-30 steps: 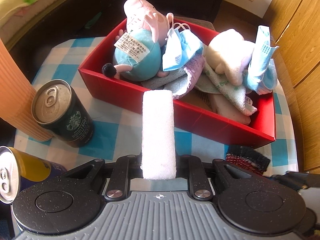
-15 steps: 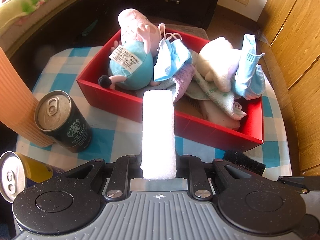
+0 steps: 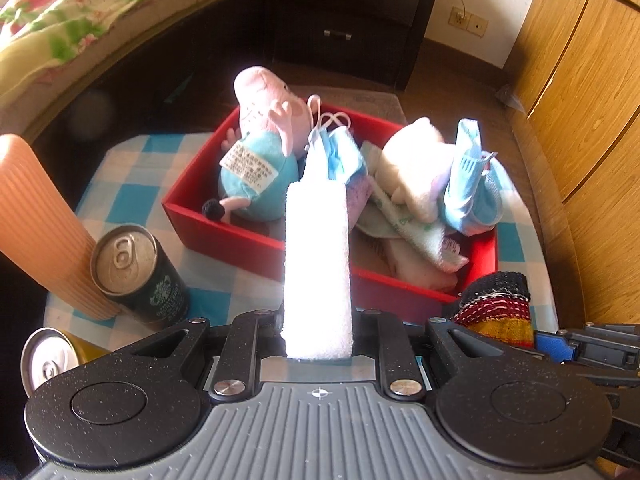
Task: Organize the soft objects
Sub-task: 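Lift the white block with the left gripper while the right gripper lifts the knit cap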
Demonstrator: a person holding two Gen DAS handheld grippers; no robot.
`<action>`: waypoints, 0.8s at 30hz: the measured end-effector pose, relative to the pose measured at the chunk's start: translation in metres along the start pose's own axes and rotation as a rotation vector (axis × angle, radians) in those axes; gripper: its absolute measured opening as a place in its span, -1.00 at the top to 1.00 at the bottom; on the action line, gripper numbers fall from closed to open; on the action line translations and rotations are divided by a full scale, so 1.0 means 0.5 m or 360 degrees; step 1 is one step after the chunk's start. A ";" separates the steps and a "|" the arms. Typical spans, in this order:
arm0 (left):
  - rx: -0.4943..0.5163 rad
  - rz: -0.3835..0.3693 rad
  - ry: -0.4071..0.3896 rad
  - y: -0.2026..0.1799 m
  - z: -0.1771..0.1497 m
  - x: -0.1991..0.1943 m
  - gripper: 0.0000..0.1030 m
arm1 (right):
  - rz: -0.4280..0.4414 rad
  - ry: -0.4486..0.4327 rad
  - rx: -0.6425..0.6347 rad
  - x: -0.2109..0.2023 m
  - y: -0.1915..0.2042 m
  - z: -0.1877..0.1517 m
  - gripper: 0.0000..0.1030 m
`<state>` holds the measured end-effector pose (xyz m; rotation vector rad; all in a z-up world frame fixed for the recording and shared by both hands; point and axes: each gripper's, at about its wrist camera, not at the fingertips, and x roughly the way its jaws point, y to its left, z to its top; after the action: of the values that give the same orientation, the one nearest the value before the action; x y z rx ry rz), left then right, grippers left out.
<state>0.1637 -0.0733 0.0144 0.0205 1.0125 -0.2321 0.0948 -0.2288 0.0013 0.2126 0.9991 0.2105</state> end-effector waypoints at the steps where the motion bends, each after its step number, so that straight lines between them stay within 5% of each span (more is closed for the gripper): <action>1: 0.0002 0.0000 -0.0014 -0.002 0.003 -0.005 0.63 | 0.0001 -0.0020 -0.0002 -0.006 0.001 0.004 0.95; 13: 0.0050 0.0083 -0.0150 -0.028 0.053 -0.014 0.63 | -0.0035 -0.0263 0.0046 -0.051 -0.007 0.072 0.95; 24: 0.0039 0.0120 -0.0172 -0.034 0.111 0.034 0.61 | -0.0103 -0.0293 0.0126 -0.008 -0.046 0.135 0.95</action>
<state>0.2155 -0.0998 0.0309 0.0675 0.8993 -0.1748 0.1519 -0.2572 0.0338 0.2666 0.8306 0.0902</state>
